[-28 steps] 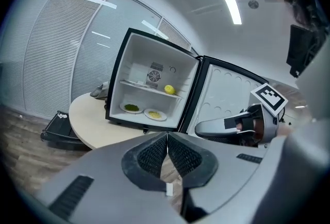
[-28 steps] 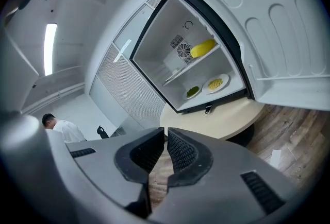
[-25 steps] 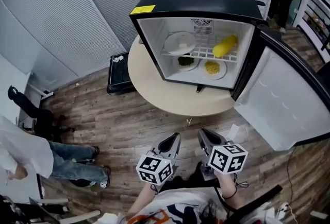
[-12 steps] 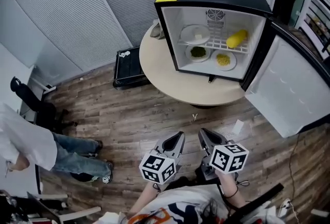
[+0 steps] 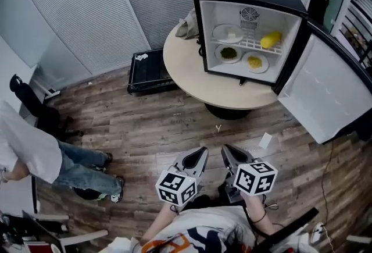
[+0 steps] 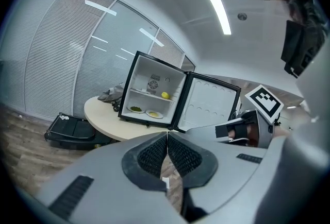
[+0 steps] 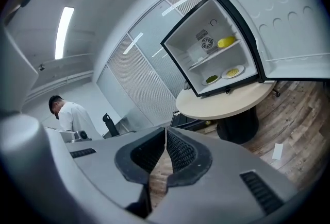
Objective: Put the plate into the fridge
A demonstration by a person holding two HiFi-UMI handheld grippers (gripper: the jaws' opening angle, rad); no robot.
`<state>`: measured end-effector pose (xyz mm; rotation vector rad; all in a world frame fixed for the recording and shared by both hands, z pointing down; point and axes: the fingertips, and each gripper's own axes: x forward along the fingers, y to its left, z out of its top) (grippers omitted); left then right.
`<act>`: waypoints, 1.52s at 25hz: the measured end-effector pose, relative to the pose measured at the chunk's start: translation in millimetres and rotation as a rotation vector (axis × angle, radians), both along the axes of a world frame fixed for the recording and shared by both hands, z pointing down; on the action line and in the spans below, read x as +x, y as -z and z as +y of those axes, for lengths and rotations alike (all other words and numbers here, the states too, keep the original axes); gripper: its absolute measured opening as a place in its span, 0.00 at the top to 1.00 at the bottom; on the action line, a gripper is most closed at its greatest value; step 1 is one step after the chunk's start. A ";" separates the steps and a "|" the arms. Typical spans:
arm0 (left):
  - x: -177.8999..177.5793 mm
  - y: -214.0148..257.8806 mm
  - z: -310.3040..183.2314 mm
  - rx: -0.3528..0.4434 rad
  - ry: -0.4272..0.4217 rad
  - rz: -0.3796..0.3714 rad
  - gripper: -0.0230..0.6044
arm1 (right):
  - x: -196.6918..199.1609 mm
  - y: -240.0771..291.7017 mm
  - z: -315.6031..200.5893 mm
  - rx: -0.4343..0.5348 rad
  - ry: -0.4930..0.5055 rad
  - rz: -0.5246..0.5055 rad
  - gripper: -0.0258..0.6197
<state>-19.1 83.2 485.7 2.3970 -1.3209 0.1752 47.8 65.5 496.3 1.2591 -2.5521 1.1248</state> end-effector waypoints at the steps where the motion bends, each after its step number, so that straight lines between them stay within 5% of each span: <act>1: -1.4 0.8 3.3 0.003 -0.002 0.004 0.94 | -2.3 0.0 4.0 0.001 0.001 0.004 0.92; 38: -42.4 10.4 35.4 0.052 0.022 0.068 0.94 | -38.2 -2.3 43.4 0.028 0.044 0.092 0.92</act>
